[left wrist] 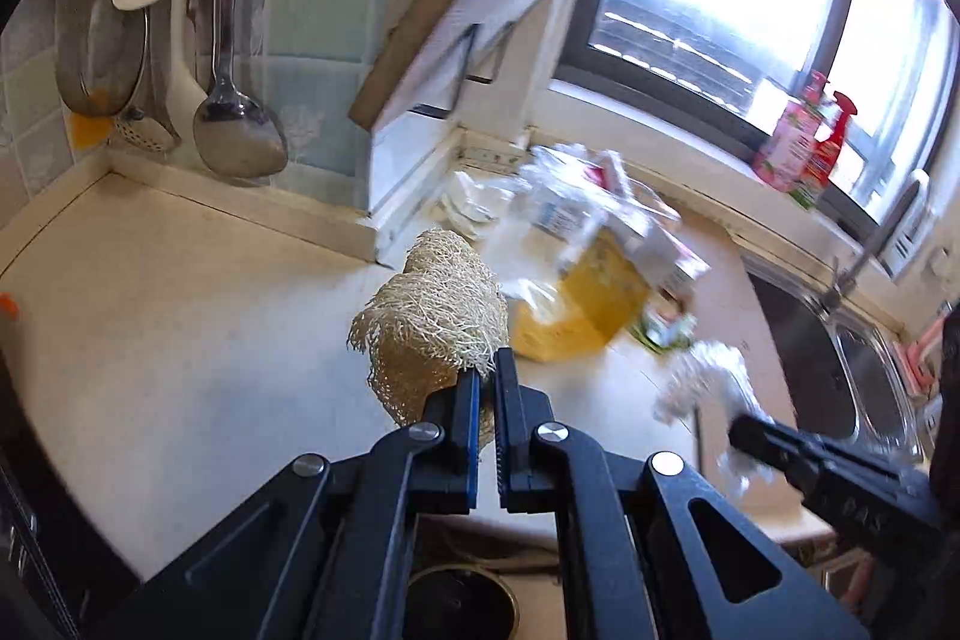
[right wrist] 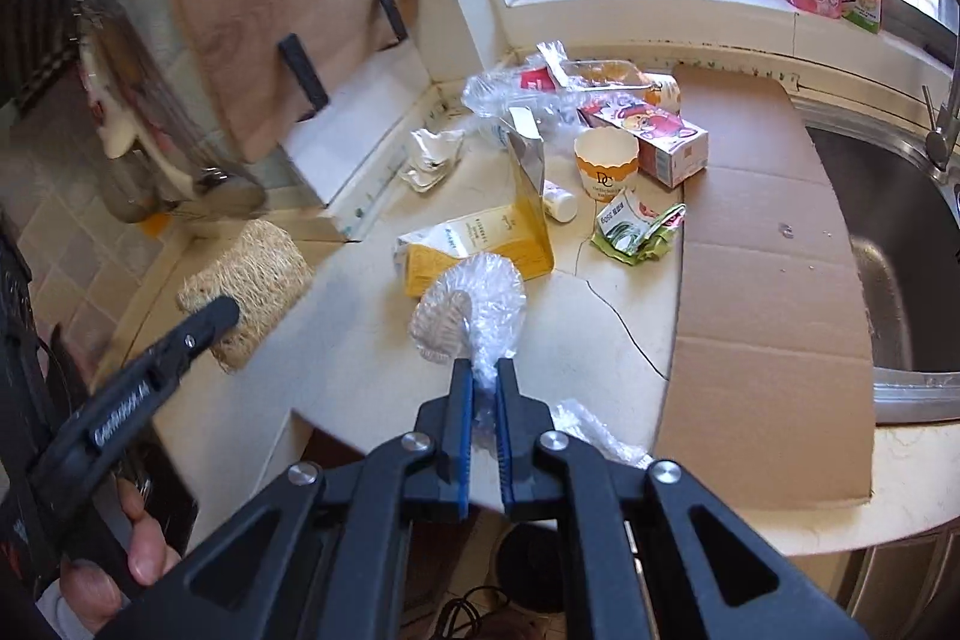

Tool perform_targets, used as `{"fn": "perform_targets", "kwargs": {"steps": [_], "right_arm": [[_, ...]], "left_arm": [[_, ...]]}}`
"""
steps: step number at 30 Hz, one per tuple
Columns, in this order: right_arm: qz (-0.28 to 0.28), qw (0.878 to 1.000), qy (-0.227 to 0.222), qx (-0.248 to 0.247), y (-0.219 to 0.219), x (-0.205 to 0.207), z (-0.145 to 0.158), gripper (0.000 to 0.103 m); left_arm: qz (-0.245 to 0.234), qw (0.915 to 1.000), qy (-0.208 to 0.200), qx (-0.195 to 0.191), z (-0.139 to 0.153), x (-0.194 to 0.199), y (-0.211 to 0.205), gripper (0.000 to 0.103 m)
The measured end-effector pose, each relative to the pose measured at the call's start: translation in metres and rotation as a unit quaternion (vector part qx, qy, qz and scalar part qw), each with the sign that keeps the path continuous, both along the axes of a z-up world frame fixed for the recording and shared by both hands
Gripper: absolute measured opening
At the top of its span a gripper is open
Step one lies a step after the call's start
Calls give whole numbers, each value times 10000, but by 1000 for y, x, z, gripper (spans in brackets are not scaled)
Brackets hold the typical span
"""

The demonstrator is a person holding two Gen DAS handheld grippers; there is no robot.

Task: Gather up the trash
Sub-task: 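Carry the sponge and bag down over the bin and open both tools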

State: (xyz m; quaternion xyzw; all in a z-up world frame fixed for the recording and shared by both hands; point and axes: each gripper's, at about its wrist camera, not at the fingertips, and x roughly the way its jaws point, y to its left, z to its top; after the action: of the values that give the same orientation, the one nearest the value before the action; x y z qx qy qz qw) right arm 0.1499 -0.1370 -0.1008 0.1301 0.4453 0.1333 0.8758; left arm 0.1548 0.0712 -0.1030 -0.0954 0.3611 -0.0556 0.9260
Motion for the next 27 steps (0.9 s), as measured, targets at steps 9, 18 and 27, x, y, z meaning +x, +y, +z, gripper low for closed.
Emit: {"fn": "perform_targets", "kwargs": {"steps": [9,18,27], "right_arm": [[875,9947,525,-107,-24,-89,-51,7],[1077,9789,1723,197,-20,-117,-190,8],[959,9732,2090,35,19,-100,-336,10]], "left_arm": [[-446,9974,553,91,-50,-109,-64,2],[-761,9740,2127,155,-181,-136,-90,2],[-713,9506,2964,591,-339,-121,-86,3]]}}
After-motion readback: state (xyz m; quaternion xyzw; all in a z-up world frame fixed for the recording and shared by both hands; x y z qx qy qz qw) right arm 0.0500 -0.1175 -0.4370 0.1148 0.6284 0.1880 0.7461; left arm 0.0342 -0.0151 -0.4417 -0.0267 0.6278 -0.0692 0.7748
